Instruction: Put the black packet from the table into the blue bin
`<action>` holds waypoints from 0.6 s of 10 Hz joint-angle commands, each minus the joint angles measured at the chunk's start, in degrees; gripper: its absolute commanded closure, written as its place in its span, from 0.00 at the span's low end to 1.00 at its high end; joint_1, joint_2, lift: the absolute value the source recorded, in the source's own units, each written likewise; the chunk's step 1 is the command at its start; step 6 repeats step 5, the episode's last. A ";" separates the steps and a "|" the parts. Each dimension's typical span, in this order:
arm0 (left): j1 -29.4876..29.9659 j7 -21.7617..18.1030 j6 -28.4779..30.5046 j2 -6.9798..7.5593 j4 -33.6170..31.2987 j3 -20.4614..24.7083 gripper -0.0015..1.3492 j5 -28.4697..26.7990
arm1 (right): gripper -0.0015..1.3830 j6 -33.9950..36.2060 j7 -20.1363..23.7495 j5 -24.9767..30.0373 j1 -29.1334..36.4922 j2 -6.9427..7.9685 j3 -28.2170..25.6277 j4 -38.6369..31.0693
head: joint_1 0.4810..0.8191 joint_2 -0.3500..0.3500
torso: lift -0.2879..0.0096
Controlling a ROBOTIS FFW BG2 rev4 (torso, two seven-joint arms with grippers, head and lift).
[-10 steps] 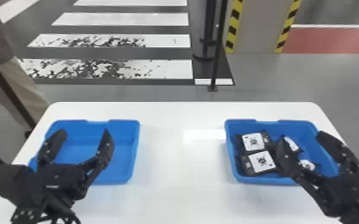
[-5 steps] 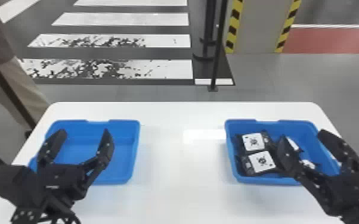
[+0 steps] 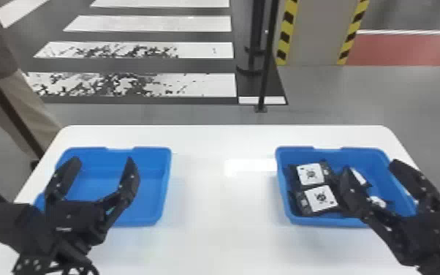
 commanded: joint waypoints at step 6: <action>0.14 0.00 -0.11 -0.01 0.00 0.00 0.09 0.00 | 0.19 0.14 0.00 -0.07 0.01 0.05 0.00 0.02 | 0.63 0.52 | 0.60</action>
